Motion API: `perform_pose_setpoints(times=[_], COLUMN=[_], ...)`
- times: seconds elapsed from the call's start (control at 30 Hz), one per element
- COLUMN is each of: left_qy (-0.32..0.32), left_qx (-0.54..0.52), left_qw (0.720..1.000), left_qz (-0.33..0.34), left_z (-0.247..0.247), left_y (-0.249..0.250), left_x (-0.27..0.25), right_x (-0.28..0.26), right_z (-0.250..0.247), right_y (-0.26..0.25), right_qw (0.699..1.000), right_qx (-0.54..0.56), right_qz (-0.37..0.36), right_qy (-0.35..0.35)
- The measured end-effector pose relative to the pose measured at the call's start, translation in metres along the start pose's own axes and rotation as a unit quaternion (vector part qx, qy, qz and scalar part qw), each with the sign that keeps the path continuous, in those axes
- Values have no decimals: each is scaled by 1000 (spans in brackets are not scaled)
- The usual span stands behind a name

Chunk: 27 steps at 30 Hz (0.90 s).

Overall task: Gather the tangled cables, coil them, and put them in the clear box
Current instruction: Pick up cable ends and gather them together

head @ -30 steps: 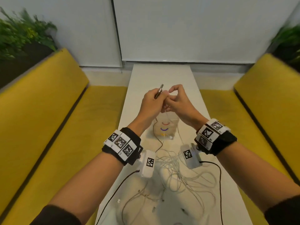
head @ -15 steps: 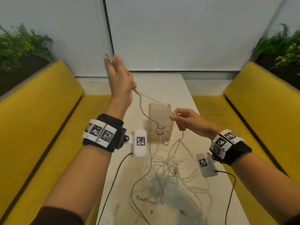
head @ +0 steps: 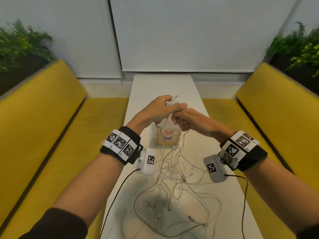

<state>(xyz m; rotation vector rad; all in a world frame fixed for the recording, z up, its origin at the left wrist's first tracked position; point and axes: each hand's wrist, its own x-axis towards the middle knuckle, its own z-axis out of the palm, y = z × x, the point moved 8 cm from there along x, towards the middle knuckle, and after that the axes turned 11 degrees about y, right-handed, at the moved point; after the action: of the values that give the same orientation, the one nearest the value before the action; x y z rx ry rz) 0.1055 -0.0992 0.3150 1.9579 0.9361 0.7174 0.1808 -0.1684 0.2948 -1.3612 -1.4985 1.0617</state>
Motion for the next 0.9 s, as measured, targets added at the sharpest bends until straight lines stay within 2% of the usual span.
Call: perform_pose_setpoints(times=[0.07, 0.2, 0.3, 0.43, 0.53, 0.6, 0.63, 0.7, 0.73, 0.8, 0.87, 0.9], left_qy=[10, 184, 308, 445, 496, 520, 526, 496, 461, 400, 320, 253], left_qx=[-39, -125, -189, -261, -305, -300, -273, -146, -57, 84, 121, 123], left_qw=[999, 975, 932, 856, 811, 797, 803, 855, 885, 912, 936, 954], left_qz=[-17, 8, 19, 39, 59, 61, 59, 48, 39, 37, 81, 109], left_z=[-2, -45, -93, -161, -198, -213, -217, -212, -202, -178, -143, -117], left_y=[2, 16, 17, 7, -2, -6, -4, 6, 11, 22, 37, 43], left_x=[1, 9, 13, 8, 5, 0, -2, -2, 0, -2, -5, -4], right_x=[0, -6, -15, -31, -44, -52, -55, -56, -55, -49, -42, -39], right_z=[6, 3, -11, -31, -42, -47, -47, -49, -49, -53, -56, -56], right_y=[1, 3, 15, 49, 80, 96, 101, 106, 105, 99, 92, 88], right_qw=[999, 998, 999, 998, 994, 989, 986, 983, 983, 979, 974, 975], right_qx=[-25, -49, -49, -30, -50, -88, -104, -113, -115, -136, -166, -164], right_qz=[-27, -40, -14, 31, 66, 90, 99, 112, 113, 102, 94, 93], right_qy=[-13, -10, 18, 53, 74, 80, 80, 86, 93, 112, 119, 117])
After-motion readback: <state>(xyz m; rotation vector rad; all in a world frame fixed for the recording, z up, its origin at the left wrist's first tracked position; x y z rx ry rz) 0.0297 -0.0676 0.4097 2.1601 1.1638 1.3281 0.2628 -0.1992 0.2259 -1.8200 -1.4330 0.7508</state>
